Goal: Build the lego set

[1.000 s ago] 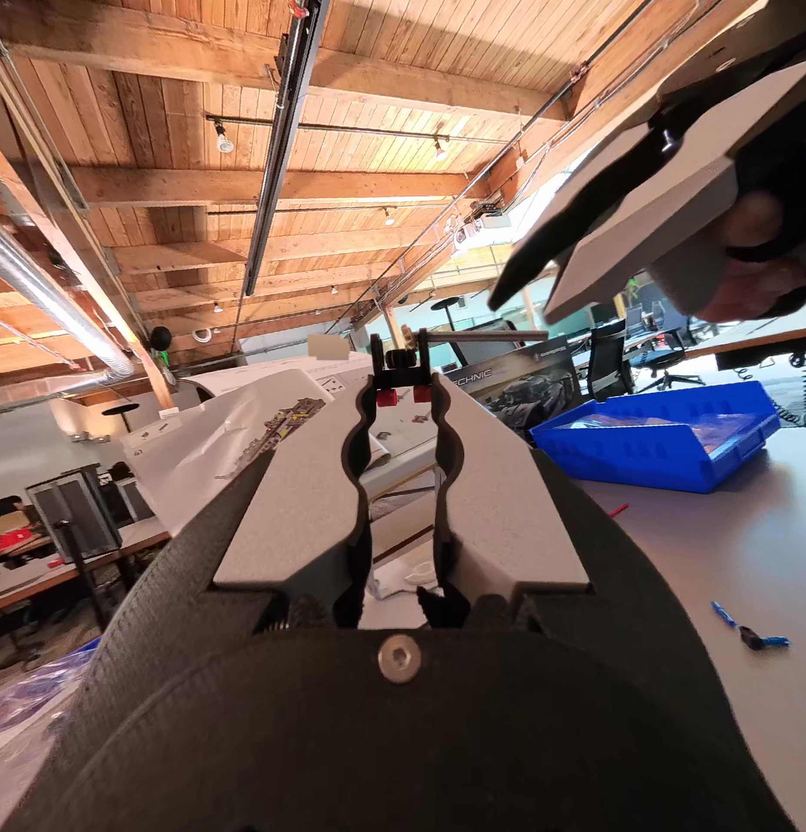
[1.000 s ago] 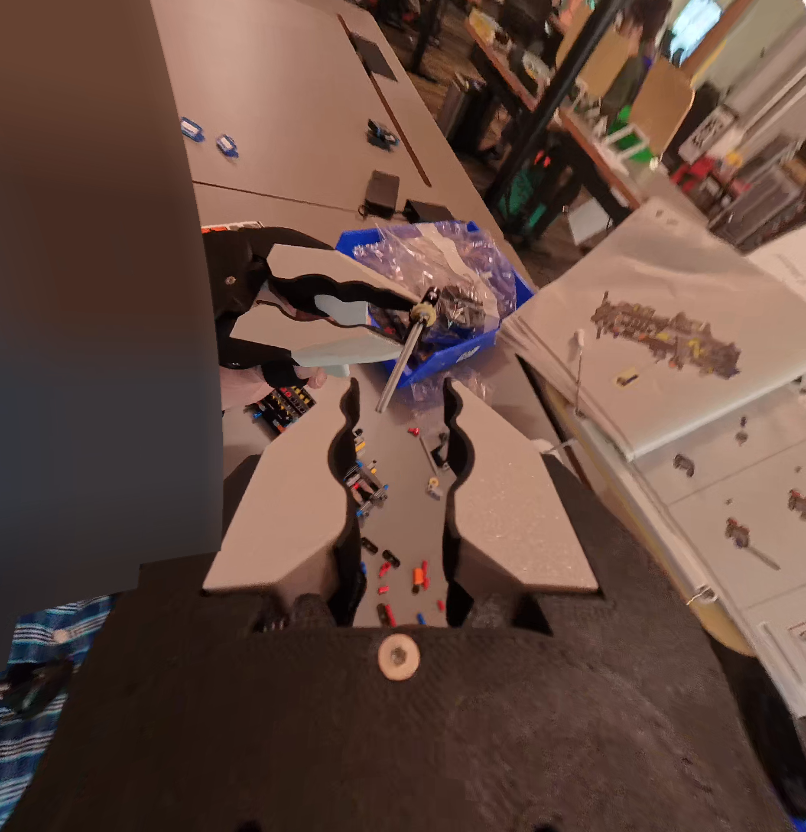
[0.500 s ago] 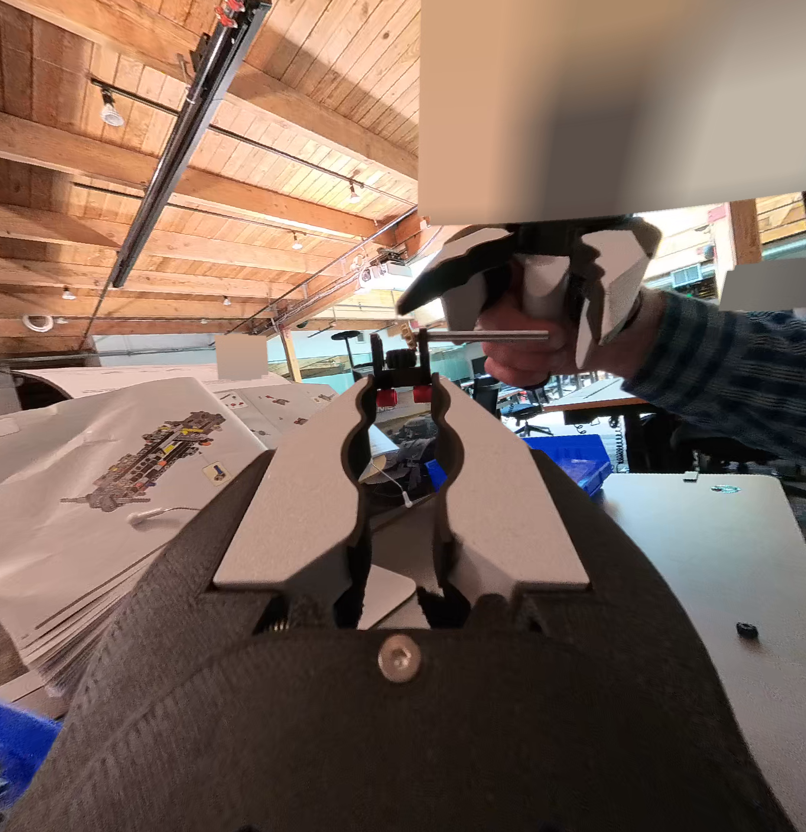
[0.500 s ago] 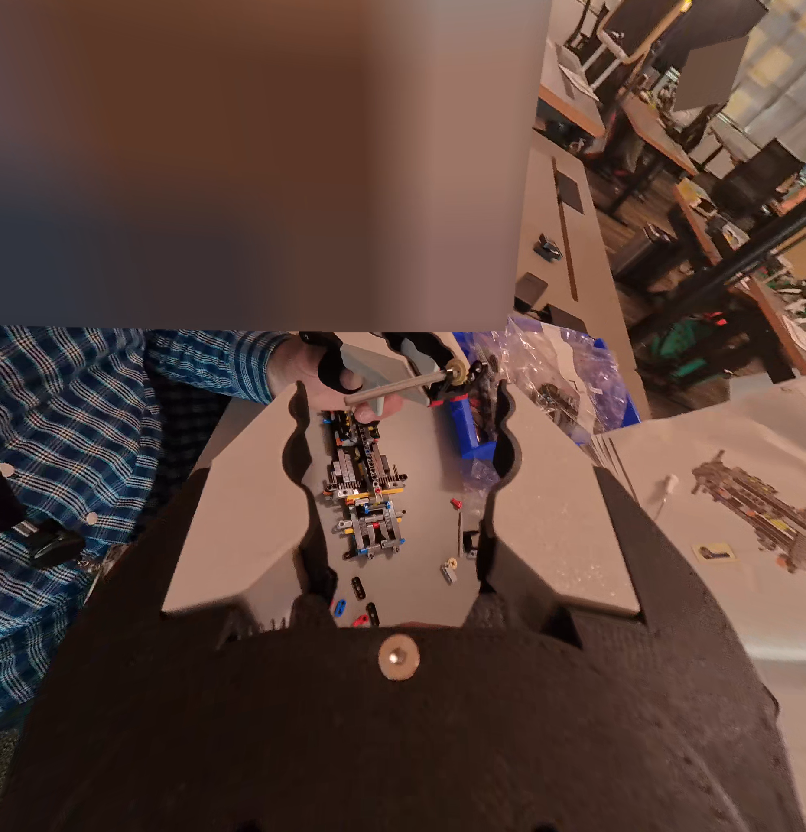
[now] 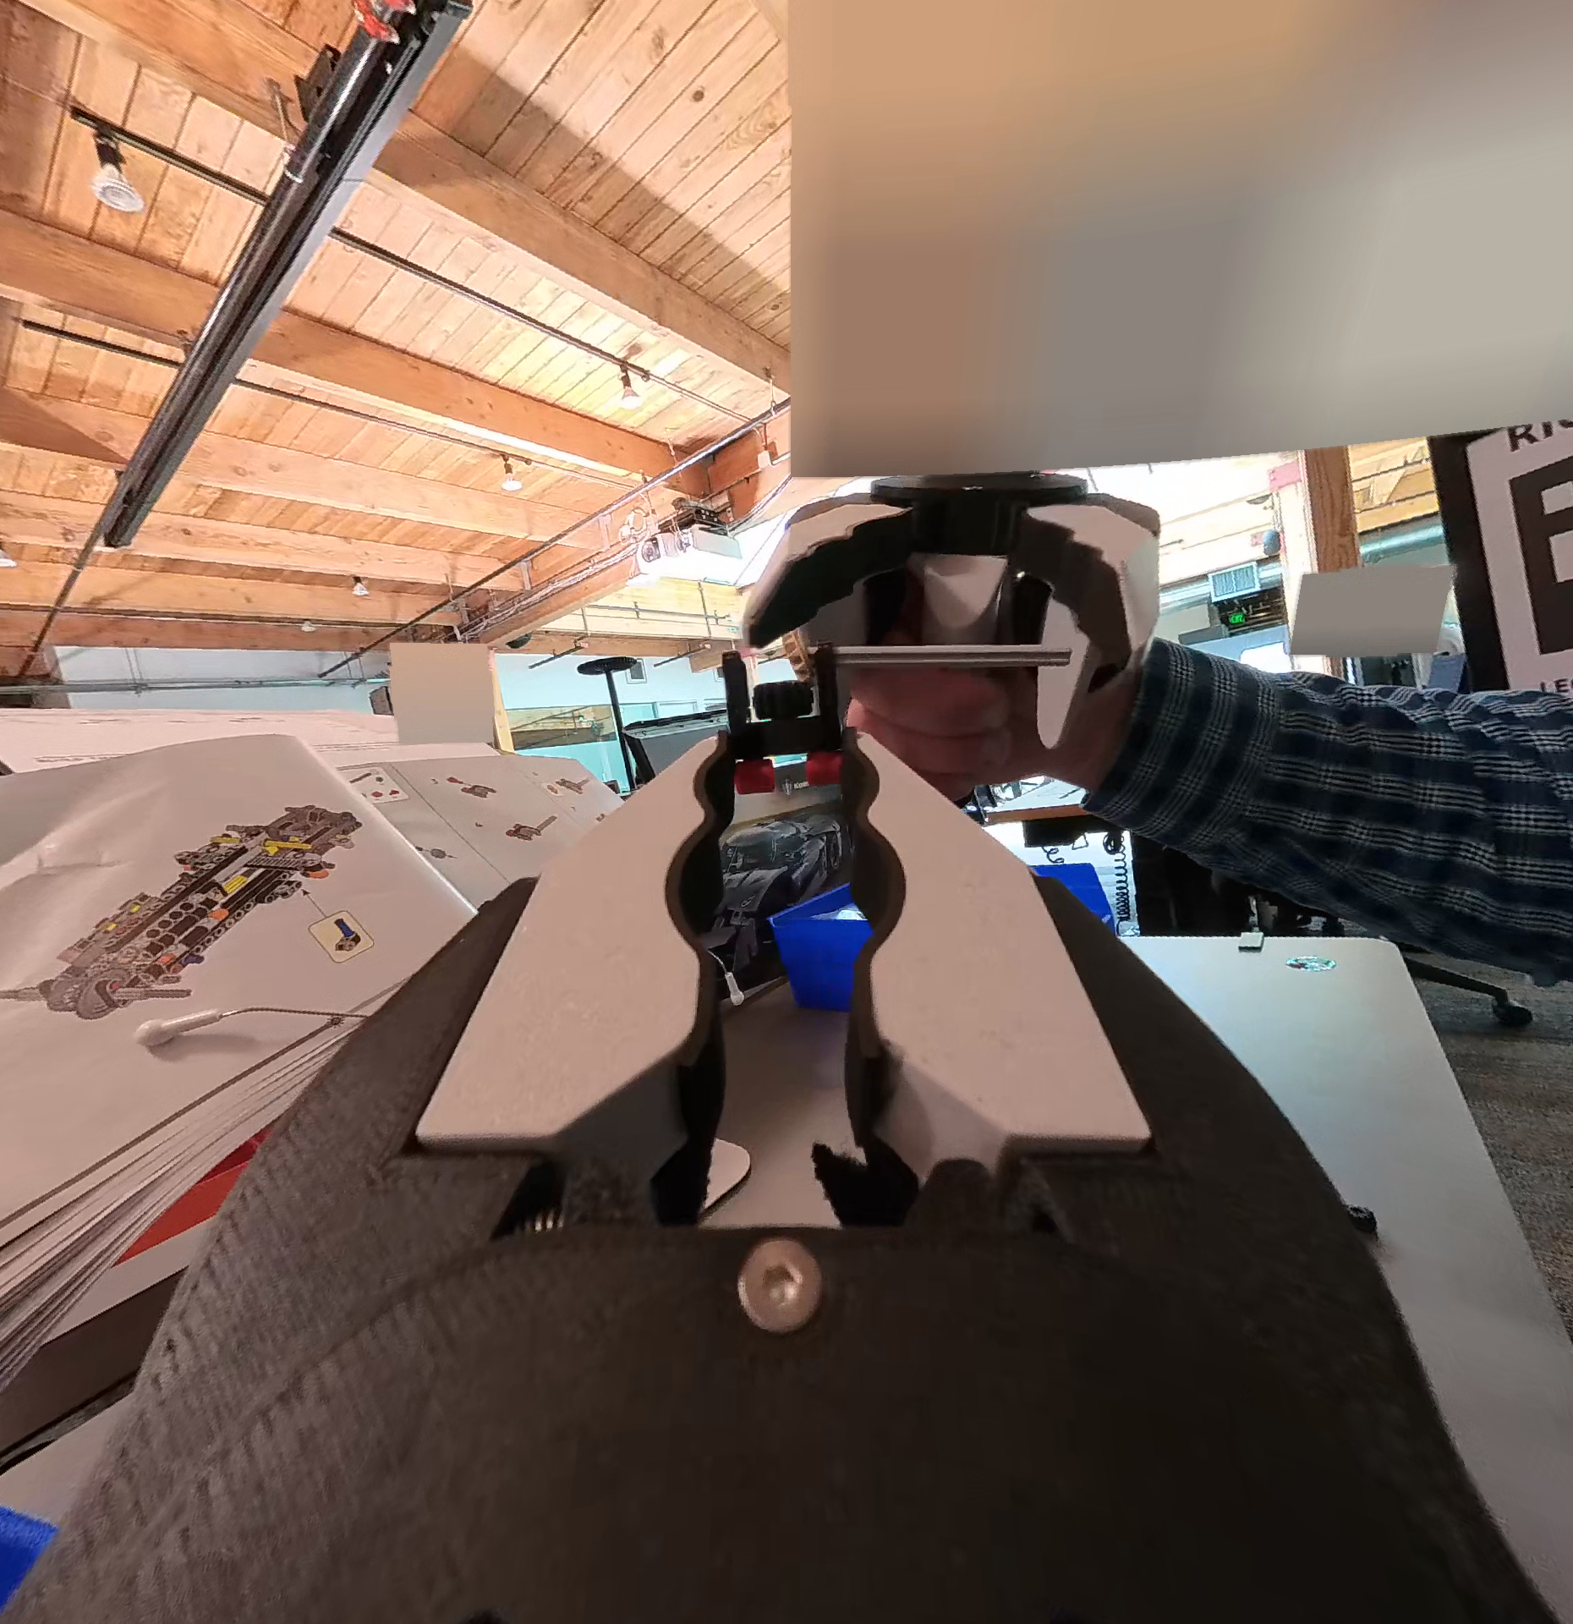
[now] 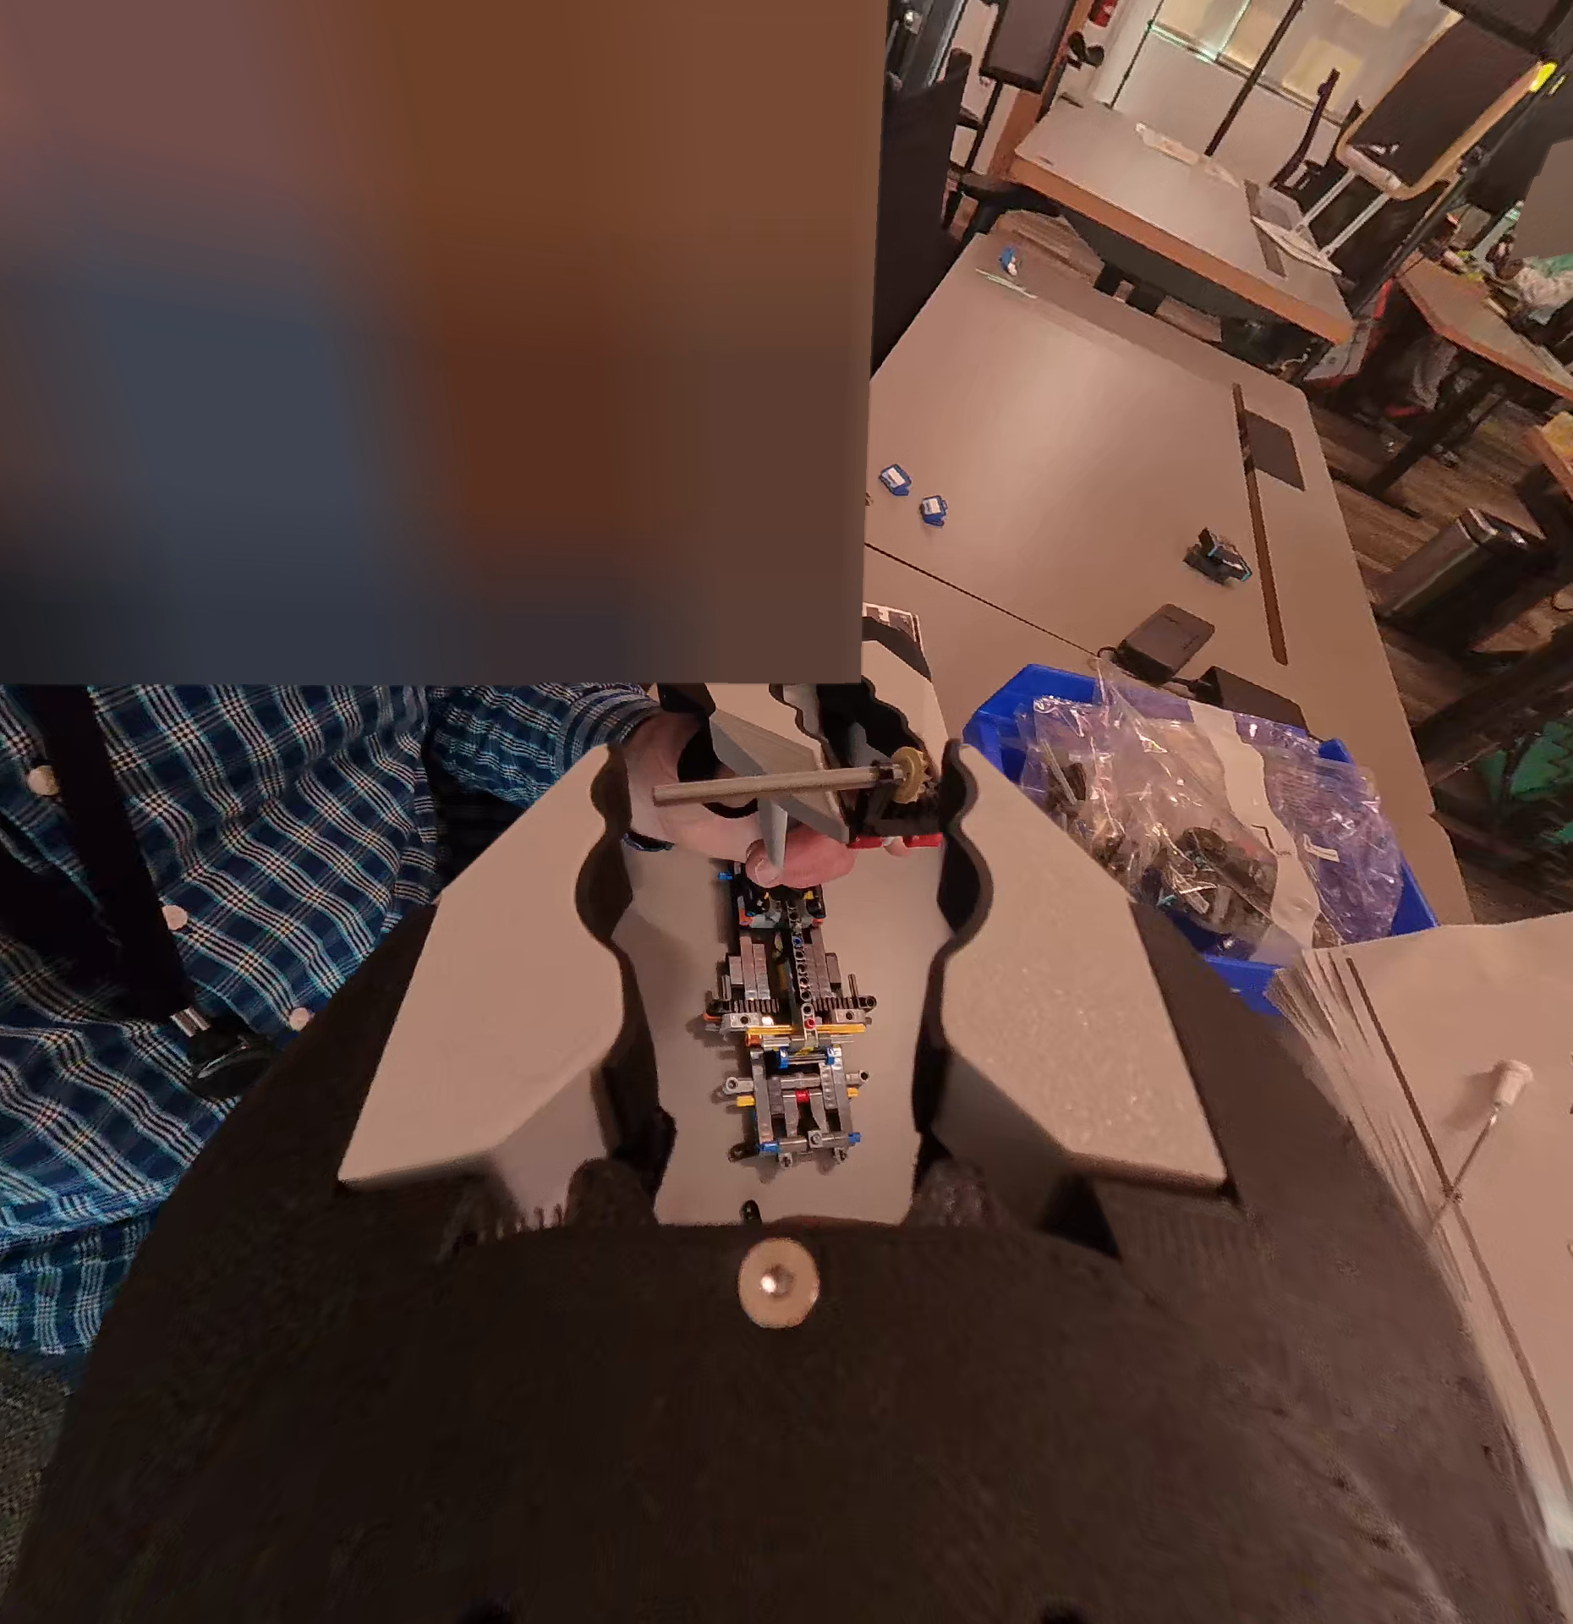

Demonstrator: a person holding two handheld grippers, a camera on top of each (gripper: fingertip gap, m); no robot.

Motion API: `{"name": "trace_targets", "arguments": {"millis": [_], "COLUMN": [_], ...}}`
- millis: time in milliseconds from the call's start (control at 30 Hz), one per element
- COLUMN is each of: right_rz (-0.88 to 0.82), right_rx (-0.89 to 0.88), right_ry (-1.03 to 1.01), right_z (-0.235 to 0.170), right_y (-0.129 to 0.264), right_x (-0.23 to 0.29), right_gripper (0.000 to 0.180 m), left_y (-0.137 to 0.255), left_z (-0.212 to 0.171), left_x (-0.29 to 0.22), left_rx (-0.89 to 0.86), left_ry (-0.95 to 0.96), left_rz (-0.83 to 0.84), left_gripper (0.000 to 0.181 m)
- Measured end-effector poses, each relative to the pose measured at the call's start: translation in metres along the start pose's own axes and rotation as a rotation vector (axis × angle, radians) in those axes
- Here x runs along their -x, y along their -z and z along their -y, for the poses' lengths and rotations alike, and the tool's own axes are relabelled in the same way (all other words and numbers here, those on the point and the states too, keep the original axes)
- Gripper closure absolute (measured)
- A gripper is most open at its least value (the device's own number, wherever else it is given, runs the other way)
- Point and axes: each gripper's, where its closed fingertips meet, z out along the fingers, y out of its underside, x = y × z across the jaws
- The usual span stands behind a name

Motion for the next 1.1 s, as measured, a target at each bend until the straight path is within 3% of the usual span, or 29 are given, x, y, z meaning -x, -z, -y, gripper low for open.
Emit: {"name": "trace_targets", "arguments": {"millis": [1100], "right_rz": [0.066], "right_rx": [-0.003], "right_ry": [-0.016], "right_z": [-0.006], "right_y": [0.0004], "right_x": [0.0043], "right_gripper": [0.121], "left_y": [-0.0009], "left_z": [-0.002], "left_x": [-0.0039], "left_rx": [0.011], "left_ry": [-0.001], "left_rz": [-0.02], "left_gripper": [0.159]}}
